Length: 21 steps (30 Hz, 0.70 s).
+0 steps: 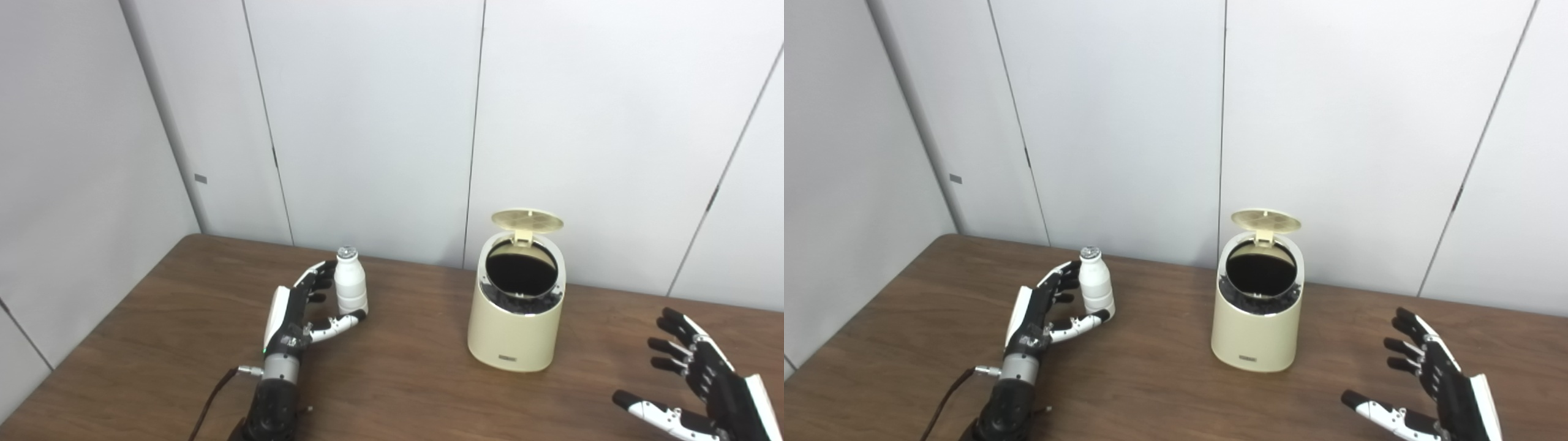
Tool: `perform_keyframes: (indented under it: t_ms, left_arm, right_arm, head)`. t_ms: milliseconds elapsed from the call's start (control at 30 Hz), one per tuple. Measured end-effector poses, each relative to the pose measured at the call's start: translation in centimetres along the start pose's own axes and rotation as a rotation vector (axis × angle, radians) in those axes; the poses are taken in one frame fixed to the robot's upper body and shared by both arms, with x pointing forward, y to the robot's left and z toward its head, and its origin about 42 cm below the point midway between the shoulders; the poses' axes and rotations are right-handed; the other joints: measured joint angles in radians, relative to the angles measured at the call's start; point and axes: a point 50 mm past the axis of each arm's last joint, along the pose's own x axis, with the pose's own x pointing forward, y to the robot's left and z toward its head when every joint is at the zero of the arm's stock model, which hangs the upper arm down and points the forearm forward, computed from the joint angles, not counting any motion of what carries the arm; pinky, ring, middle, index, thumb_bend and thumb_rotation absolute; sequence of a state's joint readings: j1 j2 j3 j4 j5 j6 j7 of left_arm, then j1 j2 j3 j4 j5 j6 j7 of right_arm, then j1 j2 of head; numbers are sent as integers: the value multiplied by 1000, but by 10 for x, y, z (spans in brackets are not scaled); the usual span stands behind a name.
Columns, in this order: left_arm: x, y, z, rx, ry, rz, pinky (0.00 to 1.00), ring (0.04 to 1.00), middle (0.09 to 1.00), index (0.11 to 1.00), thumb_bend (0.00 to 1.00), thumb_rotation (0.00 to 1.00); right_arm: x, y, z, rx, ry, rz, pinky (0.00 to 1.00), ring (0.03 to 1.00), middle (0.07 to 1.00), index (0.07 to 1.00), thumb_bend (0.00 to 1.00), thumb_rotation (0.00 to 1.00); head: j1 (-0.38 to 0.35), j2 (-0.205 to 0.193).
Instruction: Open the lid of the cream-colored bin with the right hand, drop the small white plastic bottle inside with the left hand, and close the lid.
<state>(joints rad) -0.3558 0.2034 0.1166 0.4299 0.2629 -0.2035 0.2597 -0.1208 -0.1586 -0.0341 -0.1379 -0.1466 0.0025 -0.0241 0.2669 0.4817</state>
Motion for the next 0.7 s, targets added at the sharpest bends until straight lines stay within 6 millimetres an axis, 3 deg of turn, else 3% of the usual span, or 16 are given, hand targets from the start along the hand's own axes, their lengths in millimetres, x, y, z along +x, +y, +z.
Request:
perform_keyframes:
  t_ms: [367,567,667,700]
  left_arm:
    - [7,-6,0,-11,-9,-9,660,754,792,826,752,94]
    - [13,-14,3,-57,-21,-3,575,690,756,788,742,14]
    - [17,-20,5,-80,-28,12,494,556,619,676,719,1]
    - [18,-22,6,-80,-28,22,447,504,540,605,621,0]
  right_arm:
    - [-1,1,5,-15,-17,4,673,768,852,850,737,52]
    - [-1,1,6,-16,-22,5,685,771,855,852,729,49]
    - [-2,1,7,-16,-23,7,680,771,856,851,729,54]
    - [-2,1,7,-16,-24,7,679,770,857,852,733,60]
  head:
    - [-6,9]
    - [-12,14]
    - [-14,17]
    - [-15,18]
